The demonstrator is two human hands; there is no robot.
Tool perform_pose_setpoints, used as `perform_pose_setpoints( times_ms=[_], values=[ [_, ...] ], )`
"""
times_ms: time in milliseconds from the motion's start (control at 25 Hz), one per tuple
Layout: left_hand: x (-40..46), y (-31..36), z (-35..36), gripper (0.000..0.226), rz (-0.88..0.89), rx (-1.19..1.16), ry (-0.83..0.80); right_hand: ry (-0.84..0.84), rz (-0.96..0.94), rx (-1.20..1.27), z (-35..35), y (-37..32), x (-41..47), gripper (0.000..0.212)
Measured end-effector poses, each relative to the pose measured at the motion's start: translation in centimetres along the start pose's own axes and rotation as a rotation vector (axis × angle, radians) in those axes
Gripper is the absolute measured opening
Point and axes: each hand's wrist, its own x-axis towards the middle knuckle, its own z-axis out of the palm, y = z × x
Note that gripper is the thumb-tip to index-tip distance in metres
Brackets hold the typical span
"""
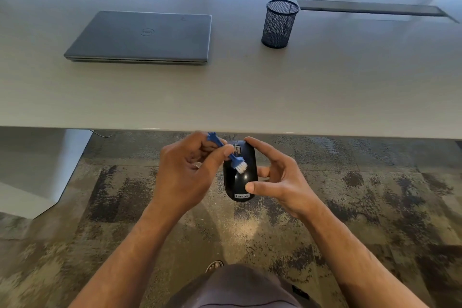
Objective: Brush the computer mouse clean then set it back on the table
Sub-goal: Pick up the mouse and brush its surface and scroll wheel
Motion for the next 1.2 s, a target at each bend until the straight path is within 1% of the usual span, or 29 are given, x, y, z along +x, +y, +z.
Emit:
perform_pose_setpoints(
  times_ms=[160,280,400,680,760,840,960,1120,1200],
  values=[
    [0.7,0.4,-0.6,0.005,0.033,0.000,0.068,0.014,-0.004,0.003,0.0,-0.1,-0.1,0.090],
    [0.3,1.0,0.1,0.010,0.113,-0.020,0.009,0.018,-0.002,0.002,-0.1,-0.1,0.1,0.090],
    [-0.2,0.6,0.9,0.010,0.181,0.042,-0.047,0.012,0.002,0.020,0.0,0.0,0.2,0.089],
    [1.1,-0.6,-0.3,0.007,0.059,0.095,0.127,0.011,0.011,0.001,-0.5,0.6,-0.1,0.090],
    [1.0,-0.4,-0.3,0.005,0.057,0.015,0.128,0.012,0.015,0.007,-0.4,0.6,-0.1,0.089],
    [0.8,-0.2,0.1,0.006,0.072,-0.065,0.083,0.013,0.010,0.012,-0.4,0.6,0.0,0.088],
    [0.7,-0.7,0.5,0.008,0.078,-0.036,0.051,-0.001,0.007,0.012,-0.2,0.6,0.0,0.087],
    [1.4,-2.2,-0.4,0.006,-0.055,-0.013,0.161,0.027,0.010,0.012,-0.3,0.6,-0.2,0.089],
    [1.6,-2.3,-0.9,0.006,-0.087,-0.016,0.200,0.026,0.011,0.021,-0.4,0.6,-0.2,0.090]
  ],
)
